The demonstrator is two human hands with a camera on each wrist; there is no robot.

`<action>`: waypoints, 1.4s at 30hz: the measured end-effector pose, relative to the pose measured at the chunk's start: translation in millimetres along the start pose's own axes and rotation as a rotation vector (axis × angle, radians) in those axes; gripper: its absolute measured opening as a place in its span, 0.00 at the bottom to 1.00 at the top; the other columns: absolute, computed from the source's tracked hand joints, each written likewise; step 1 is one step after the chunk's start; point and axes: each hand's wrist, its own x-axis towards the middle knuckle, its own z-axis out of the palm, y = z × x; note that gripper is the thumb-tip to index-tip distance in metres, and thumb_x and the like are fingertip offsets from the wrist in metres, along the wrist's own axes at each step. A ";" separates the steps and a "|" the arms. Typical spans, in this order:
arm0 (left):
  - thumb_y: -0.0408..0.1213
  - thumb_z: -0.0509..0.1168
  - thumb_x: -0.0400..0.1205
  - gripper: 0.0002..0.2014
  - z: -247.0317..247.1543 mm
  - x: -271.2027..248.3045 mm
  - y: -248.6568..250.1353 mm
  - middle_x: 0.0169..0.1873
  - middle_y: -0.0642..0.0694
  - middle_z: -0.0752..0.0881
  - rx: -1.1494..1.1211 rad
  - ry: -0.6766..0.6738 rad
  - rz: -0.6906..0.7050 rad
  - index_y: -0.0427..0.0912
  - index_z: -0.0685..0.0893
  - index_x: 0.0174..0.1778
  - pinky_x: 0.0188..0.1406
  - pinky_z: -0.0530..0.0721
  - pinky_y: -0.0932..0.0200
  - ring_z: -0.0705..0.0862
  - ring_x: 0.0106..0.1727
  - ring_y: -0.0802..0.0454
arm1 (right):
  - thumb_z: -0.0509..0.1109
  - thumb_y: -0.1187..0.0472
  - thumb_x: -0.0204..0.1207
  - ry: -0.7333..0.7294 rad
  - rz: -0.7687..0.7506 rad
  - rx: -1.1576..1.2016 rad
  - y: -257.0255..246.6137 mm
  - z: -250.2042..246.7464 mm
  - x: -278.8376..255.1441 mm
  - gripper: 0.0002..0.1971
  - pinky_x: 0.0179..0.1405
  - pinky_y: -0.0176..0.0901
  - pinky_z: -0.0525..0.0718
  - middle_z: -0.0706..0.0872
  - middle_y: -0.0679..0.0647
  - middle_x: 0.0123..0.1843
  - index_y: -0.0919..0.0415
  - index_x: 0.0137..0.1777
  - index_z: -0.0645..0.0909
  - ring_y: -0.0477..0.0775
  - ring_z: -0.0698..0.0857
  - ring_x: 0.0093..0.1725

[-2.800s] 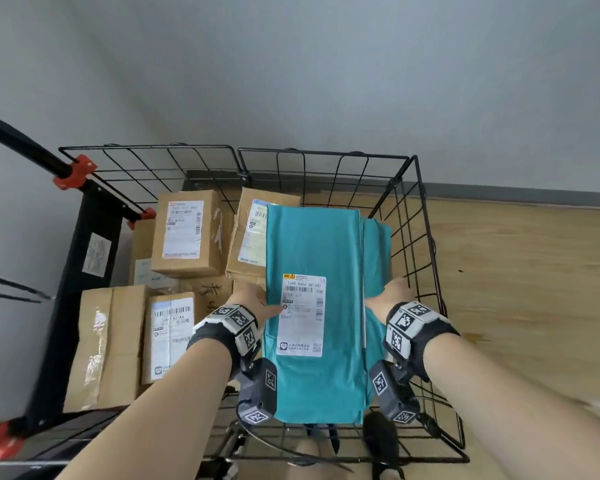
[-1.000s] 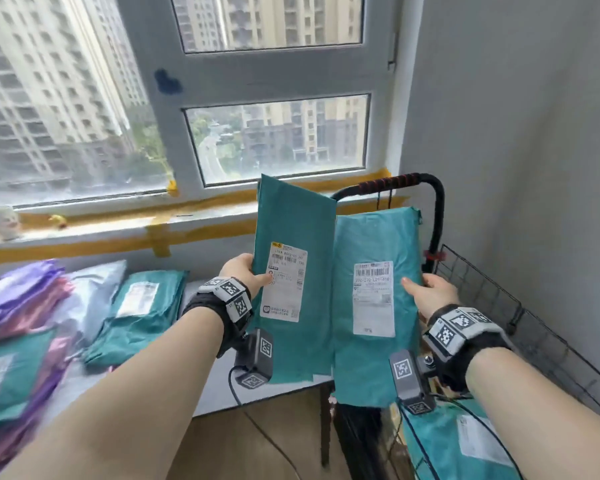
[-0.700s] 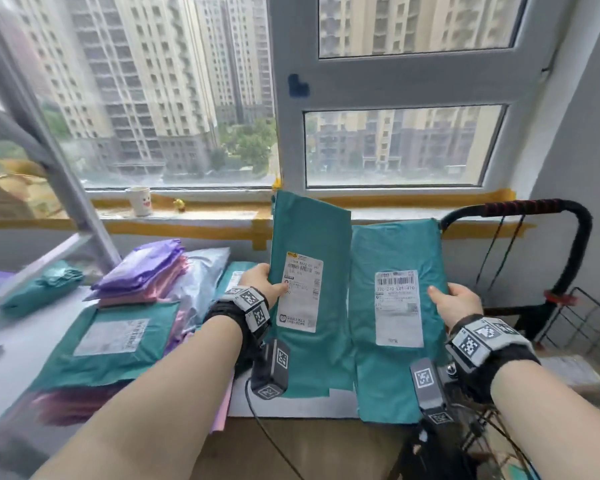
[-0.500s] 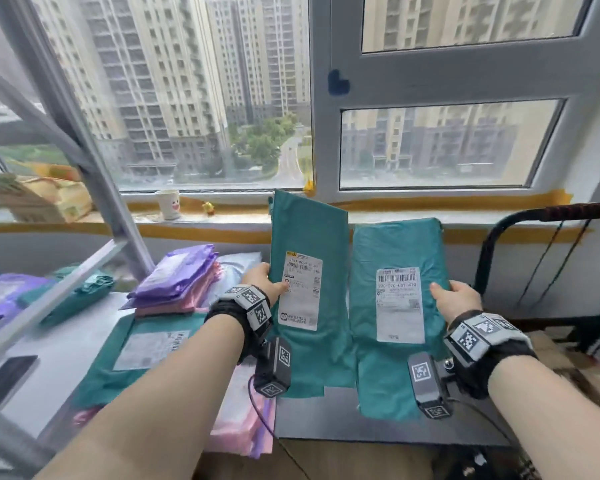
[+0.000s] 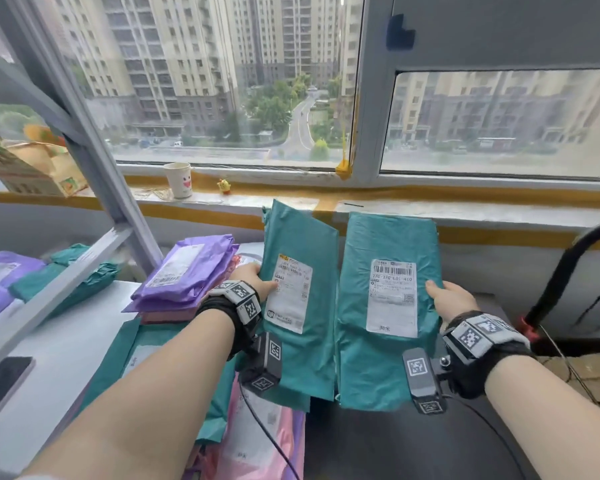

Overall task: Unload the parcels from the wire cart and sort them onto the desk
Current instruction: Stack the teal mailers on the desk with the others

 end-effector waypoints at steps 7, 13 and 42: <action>0.38 0.68 0.80 0.15 7.5 59.9 -0.6 0.55 0.42 0.87 0.069 -0.042 -0.129 0.37 0.82 0.61 0.51 0.82 0.58 0.86 0.54 0.45 | 0.65 0.58 0.80 -0.192 0.080 0.159 -0.1 57.6 68.9 0.09 0.61 0.68 0.82 0.88 0.64 0.52 0.61 0.44 0.85 0.69 0.86 0.52; 0.28 0.69 0.74 0.26 32.0 85.0 -19.5 0.59 0.41 0.84 0.355 -0.030 -0.221 0.40 0.75 0.69 0.60 0.84 0.53 0.84 0.58 0.43 | 0.62 0.63 0.82 -0.311 0.206 0.204 7.2 94.7 88.6 0.10 0.60 0.73 0.79 0.85 0.72 0.54 0.62 0.41 0.82 0.68 0.85 0.52; 0.42 0.58 0.85 0.21 44.7 77.2 -30.2 0.68 0.37 0.79 0.318 -0.134 -0.342 0.35 0.74 0.72 0.63 0.77 0.55 0.80 0.66 0.42 | 0.76 0.48 0.68 -0.613 0.243 -0.301 30.3 196.6 58.6 0.22 0.42 0.48 0.83 0.84 0.62 0.46 0.68 0.48 0.78 0.62 0.85 0.42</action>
